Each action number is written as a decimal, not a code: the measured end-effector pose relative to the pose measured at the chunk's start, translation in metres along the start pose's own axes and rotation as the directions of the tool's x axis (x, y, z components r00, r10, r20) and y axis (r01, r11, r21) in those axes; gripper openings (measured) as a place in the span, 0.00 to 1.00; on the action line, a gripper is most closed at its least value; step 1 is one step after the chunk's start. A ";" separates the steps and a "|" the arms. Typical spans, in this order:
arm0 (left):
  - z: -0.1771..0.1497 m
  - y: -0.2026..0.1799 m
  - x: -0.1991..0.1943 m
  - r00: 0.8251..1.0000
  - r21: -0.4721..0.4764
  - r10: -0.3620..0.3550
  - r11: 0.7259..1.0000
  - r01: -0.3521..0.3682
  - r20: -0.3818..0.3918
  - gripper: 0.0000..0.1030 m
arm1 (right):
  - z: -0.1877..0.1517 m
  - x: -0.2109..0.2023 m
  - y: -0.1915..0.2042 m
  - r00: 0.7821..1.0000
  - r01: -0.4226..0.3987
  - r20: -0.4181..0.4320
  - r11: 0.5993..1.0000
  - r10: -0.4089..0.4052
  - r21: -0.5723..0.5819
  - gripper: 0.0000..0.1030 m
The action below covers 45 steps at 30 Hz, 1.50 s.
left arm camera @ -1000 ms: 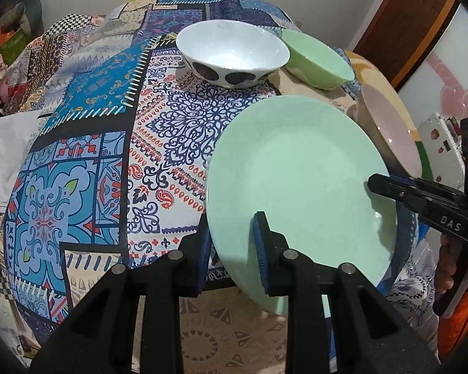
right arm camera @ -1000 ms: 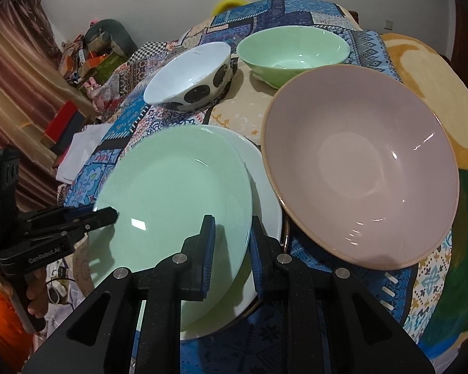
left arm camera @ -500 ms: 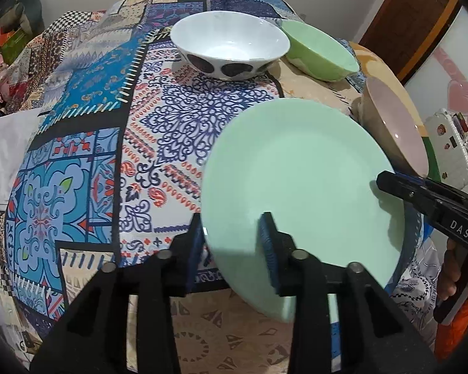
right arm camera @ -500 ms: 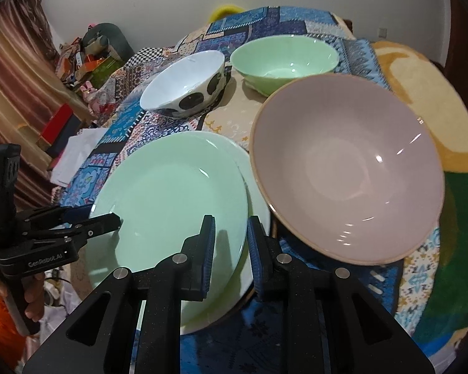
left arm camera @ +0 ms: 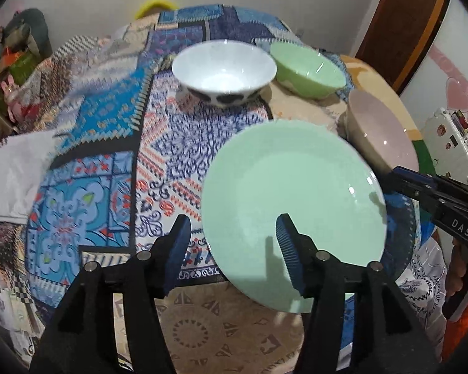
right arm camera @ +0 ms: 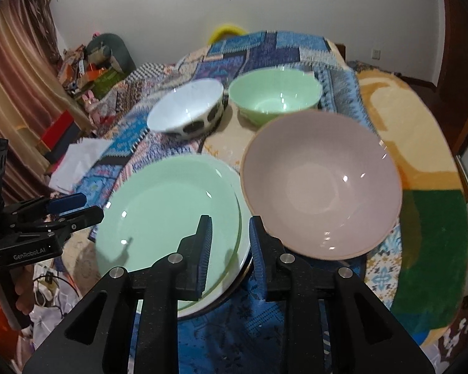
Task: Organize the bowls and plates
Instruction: 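Reach the left tool to the pink bowl rim and close it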
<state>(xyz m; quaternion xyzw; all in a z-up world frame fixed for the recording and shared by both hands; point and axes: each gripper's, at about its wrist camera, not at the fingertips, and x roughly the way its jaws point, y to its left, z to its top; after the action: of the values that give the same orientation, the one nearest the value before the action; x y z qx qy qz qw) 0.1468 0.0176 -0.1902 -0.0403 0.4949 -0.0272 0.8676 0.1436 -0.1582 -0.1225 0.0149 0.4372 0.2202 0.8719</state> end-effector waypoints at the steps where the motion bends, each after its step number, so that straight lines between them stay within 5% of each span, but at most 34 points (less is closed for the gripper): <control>1: 0.001 -0.001 -0.005 1.000 0.002 -0.001 1.000 0.001 0.013 0.56 | 0.002 -0.005 0.000 1.000 0.000 0.016 1.000 0.000 -0.002 0.25; 10: 0.024 -0.027 -0.050 0.986 0.039 -0.033 0.999 0.027 0.160 0.71 | 0.017 -0.037 -0.015 0.990 0.053 0.132 0.999 -0.053 0.006 0.57; 19: 0.054 -0.070 -0.047 0.970 0.096 -0.094 0.993 0.074 0.224 0.89 | 0.019 -0.041 -0.053 0.980 0.124 0.150 0.990 -0.132 0.062 0.66; 35: 0.088 -0.123 0.044 0.987 0.150 -0.134 0.981 0.120 0.085 0.88 | 0.005 -0.010 -0.115 0.981 0.155 0.088 0.967 -0.176 0.203 0.66; 39: 0.091 -0.134 0.066 0.990 0.181 -0.135 0.975 0.126 0.041 0.77 | 0.004 -0.002 -0.121 0.984 0.140 0.078 0.965 -0.161 0.223 0.63; 45: 0.092 -0.141 0.088 0.990 0.183 -0.138 0.974 0.137 -0.006 0.59 | 0.000 0.014 -0.124 0.991 0.112 0.043 0.969 -0.124 0.219 0.43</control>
<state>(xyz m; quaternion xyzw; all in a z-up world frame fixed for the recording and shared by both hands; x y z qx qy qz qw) 0.2701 -0.1263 -0.2056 0.0053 0.4833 -0.1324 0.8653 0.1962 -0.2646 -0.1600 0.0899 0.4341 0.1187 0.8885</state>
